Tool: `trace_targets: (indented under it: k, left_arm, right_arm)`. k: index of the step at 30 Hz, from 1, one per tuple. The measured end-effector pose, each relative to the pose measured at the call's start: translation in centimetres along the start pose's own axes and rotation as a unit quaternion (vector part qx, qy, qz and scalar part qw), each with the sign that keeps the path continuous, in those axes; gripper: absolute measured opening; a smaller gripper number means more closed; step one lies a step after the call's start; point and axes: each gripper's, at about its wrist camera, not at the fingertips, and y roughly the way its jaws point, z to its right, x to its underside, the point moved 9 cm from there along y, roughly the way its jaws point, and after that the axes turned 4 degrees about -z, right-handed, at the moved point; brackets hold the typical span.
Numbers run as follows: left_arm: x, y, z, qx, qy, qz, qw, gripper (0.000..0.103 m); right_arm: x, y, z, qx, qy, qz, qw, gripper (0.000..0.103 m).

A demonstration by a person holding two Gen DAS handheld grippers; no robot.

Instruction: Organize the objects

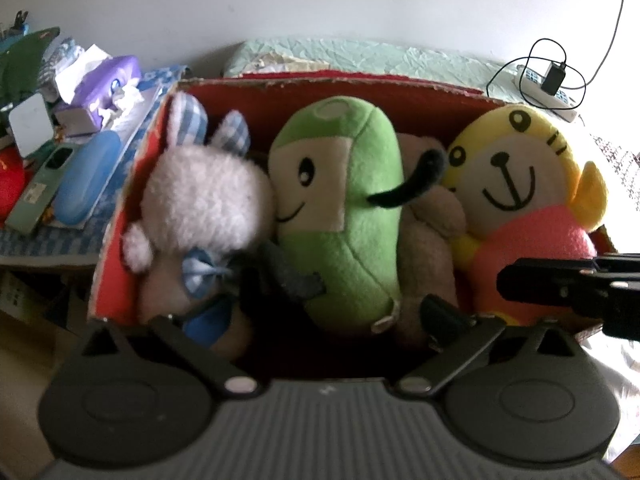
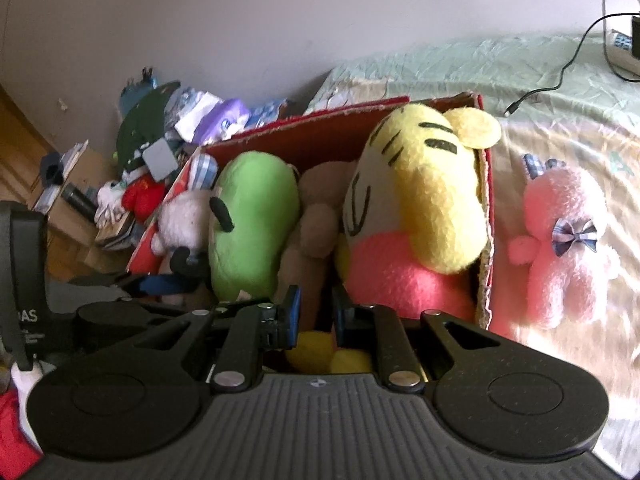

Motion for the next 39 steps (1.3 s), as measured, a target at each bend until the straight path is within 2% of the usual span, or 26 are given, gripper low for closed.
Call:
trace_targets:
  k: [12, 28, 39]
  left_arm:
    - [-0.05, 0.01, 0.1, 0.002, -0.002, 0.003, 1.0, 0.101]
    - [-0.09, 0.17, 0.09, 0.003, -0.005, 0.014, 0.9999, 0.102]
    - [0.04, 0.11, 0.11, 0.004, -0.002, 0.017, 0.9998, 0.102]
  right_arm:
    - [0.16, 0.39, -0.27, 0.01, -0.026, -0.023, 0.999, 0.015]
    - [0.28, 0.65, -0.84, -0.025, -0.075, -0.034, 0.996, 0.016]
    - [0.32, 0.76, -0.8, -0.018, -0.079, -0.031, 0.996, 0.017]
